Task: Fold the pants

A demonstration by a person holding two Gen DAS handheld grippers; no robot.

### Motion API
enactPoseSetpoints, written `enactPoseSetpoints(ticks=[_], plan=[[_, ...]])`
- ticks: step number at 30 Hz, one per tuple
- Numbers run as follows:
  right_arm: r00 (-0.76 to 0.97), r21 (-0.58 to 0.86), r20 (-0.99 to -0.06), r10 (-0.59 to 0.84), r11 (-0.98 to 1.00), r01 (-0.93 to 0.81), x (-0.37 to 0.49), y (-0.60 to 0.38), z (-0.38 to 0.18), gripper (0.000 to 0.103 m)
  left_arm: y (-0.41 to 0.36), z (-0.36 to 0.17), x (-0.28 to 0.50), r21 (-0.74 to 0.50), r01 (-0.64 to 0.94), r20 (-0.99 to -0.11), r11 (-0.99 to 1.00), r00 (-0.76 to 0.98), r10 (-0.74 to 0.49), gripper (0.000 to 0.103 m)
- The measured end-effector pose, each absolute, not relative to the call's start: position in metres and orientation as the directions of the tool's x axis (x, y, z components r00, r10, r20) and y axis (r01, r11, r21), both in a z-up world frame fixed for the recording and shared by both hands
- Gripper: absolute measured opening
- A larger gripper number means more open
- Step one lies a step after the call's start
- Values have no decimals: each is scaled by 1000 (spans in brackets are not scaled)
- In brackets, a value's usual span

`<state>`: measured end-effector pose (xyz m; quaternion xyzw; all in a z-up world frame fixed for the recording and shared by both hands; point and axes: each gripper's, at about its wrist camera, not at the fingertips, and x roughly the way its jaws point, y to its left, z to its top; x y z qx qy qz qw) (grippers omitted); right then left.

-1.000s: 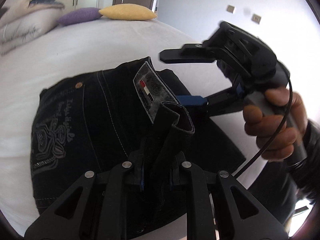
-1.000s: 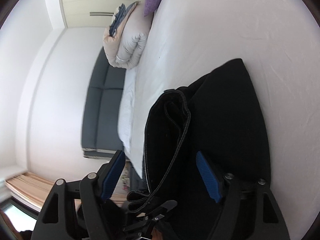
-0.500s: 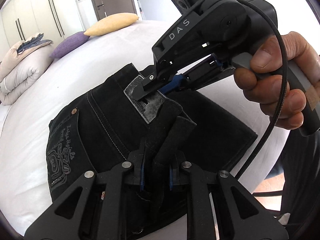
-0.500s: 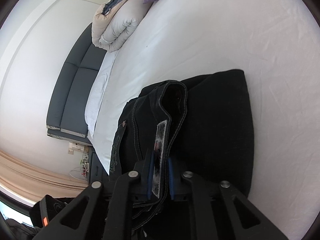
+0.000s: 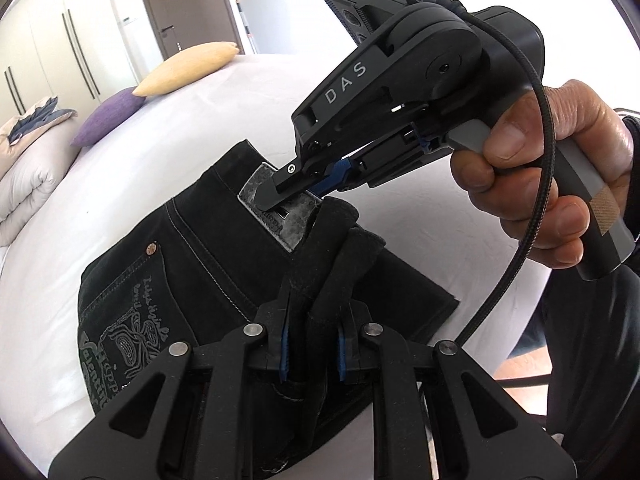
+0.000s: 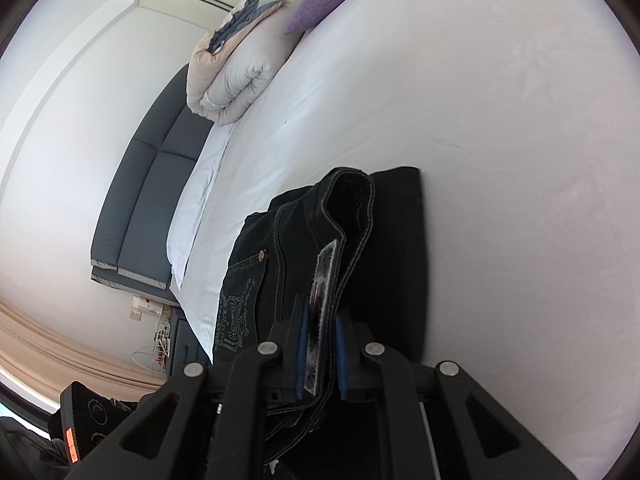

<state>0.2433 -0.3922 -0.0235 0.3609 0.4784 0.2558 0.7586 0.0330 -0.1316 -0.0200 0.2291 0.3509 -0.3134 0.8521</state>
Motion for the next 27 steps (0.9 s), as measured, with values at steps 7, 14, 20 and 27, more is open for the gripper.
enactPoseSetpoints(ticks=[7, 14, 20, 27], plan=[[425, 809, -526, 737, 587, -15, 241, -400, -34, 12, -132, -25, 32, 175, 704, -753, 688, 546, -367, 15], [413, 835, -509, 755, 550, 22, 248, -408, -59, 12, -135, -27, 40, 185, 702, -768, 687, 540, -345, 19], [446, 844, -493, 747, 535, 37, 234, -422, -52, 26, -113, -10, 37, 20, 709, -775, 704, 456, -437, 45], [523, 838, -475, 708, 545, 24, 199, -438, -13, 16, -39, 27, 36, -234, 660, -702, 713, 393, -594, 52]])
